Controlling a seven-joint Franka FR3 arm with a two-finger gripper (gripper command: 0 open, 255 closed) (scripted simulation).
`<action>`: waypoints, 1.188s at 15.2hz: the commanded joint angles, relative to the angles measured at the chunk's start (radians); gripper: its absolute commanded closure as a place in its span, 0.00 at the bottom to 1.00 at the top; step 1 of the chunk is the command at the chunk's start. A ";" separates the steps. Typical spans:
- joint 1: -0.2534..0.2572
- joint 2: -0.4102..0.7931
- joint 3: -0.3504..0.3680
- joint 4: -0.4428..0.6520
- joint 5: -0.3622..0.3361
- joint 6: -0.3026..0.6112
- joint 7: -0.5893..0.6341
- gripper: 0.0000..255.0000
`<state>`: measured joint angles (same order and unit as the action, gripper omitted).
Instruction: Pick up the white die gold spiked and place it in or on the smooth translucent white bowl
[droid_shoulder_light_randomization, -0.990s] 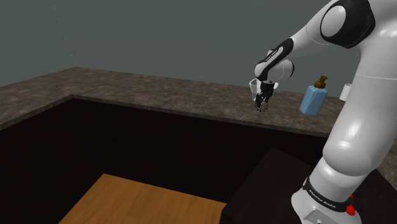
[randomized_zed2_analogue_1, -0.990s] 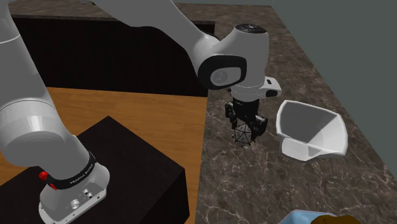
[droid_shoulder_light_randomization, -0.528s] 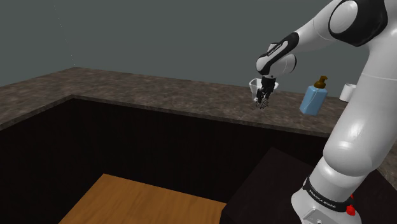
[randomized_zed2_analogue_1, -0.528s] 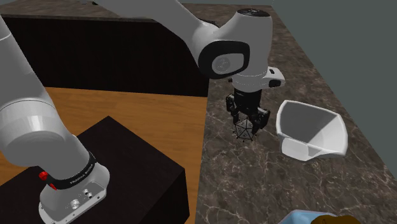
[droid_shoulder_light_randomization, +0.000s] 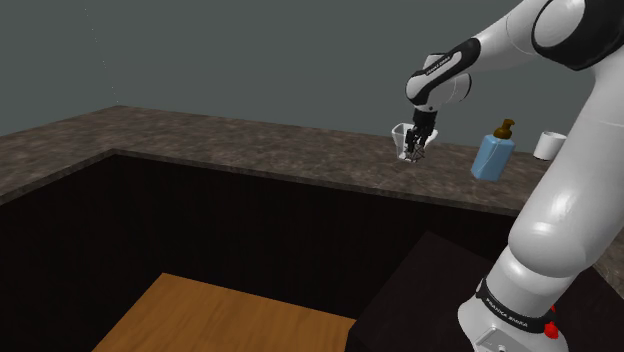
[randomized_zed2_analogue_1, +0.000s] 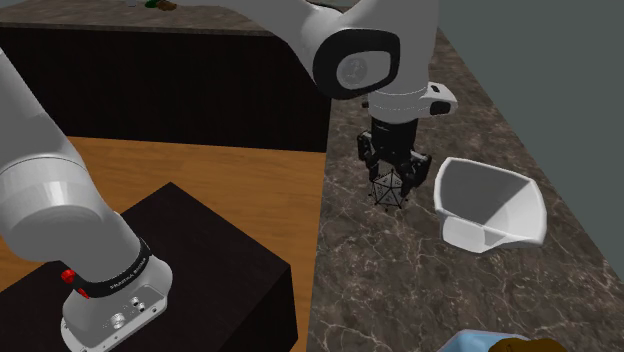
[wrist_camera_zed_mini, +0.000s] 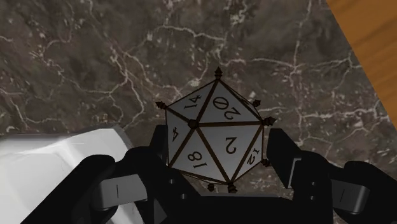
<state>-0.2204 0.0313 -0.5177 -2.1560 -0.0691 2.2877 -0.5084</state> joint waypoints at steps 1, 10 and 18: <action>0.000 -0.016 -0.001 0.014 -0.008 -0.028 0.002 1.00; 0.004 -0.068 0.004 0.087 -0.033 -0.147 0.015 1.00; 0.007 -0.097 0.010 0.166 -0.044 -0.253 0.018 1.00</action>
<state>-0.2154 -0.0616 -0.5111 -2.0013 -0.1114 2.0503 -0.4948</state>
